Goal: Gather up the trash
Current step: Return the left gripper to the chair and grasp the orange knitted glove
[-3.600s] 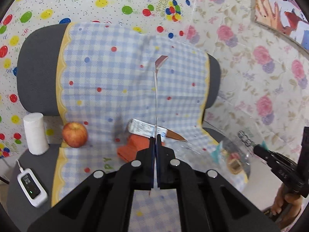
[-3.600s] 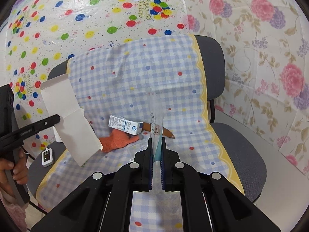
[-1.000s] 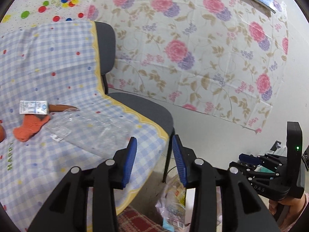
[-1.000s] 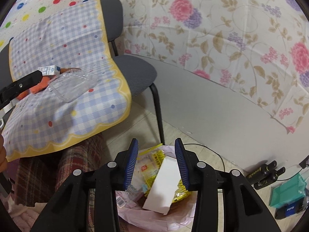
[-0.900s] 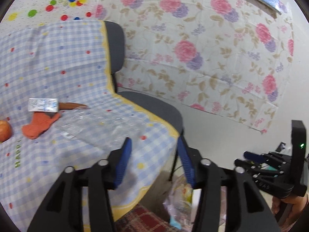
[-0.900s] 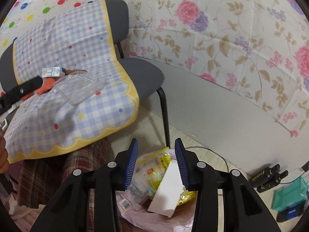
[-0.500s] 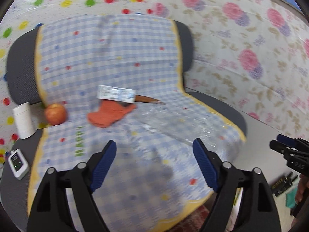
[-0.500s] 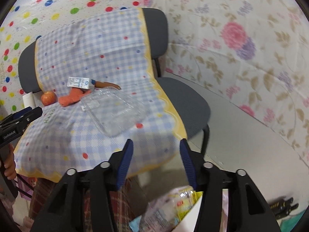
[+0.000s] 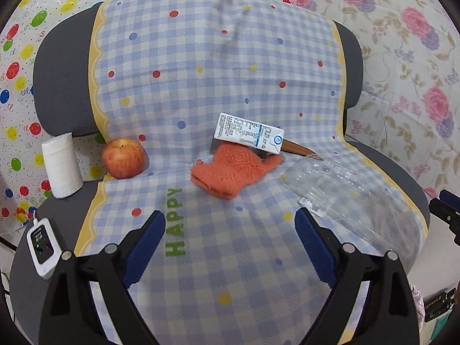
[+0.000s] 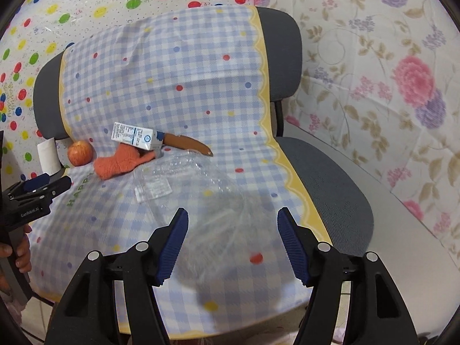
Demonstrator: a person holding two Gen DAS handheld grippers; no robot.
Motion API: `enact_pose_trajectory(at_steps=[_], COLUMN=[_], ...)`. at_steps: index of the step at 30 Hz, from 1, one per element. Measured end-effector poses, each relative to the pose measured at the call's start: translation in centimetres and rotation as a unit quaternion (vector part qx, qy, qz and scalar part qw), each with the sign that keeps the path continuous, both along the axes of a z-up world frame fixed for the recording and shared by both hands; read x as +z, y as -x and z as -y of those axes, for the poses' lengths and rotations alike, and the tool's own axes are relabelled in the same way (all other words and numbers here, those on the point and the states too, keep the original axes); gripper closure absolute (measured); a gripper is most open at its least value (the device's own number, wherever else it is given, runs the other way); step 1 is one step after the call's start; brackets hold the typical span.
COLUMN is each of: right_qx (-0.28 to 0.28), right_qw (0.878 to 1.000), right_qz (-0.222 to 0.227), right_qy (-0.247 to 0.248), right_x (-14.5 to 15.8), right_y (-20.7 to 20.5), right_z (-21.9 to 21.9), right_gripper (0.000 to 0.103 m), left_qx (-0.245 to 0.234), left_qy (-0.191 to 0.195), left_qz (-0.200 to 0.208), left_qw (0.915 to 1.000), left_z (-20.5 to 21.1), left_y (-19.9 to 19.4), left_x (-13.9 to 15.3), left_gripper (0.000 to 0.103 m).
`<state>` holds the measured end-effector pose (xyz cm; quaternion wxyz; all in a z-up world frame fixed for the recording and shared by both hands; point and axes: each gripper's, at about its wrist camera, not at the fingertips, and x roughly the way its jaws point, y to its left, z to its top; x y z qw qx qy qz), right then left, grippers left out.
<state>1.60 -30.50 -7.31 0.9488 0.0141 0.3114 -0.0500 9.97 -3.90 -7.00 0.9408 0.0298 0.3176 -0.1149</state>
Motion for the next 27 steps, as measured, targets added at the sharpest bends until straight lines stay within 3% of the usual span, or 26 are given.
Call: enact_pose_trajectory(at_steps=[8, 15, 19, 23, 25, 27], right_qx=[0.011, 0.02, 0.014, 0.009, 0.007, 0.006], right_qw=[1.0, 1.0, 1.0, 1.0, 1.0, 1.0], right_qz=[0.01, 0.003, -0.005, -0.01, -0.012, -0.015], right_qy=[-0.003, -0.009, -0.014, -0.017, -0.016, -0.013], right_x=[0.8, 0.4, -0.2, -0.5, -0.7, -0.8], right_y=[-4.6, -6.6, -6.9, -6.8, -6.6, -6.3], right_z=[-0.5, -1.2, -0.9, -0.7, -0.7, -0.7], right_gripper=[0.046, 0.046, 0.046, 0.046, 0.046, 0.046], left_qx=[-0.006, -0.009, -0.014, -0.01, -0.018, -0.022], left_qy=[-0.008, -0.027, -0.012, 0.001, 0.013, 0.025], left_qz=[-0.02, -0.068, -0.112, -0.142, -0.134, -0.124], left_qw=[0.9997, 0.9972, 0.9935, 0.9899, 0.9907, 0.9917], left_z=[0.3, 1.0, 1.2, 1.2, 1.0, 0.5], left_y=[-4.8, -10.1, -12.8, -14.2, -14.0, -13.0], left_x=[-0.8, -3.3, -4.6, -5.5, -5.1, -4.7], left_gripper=[0.014, 0.023, 0.027, 0.044, 0.082, 0.085])
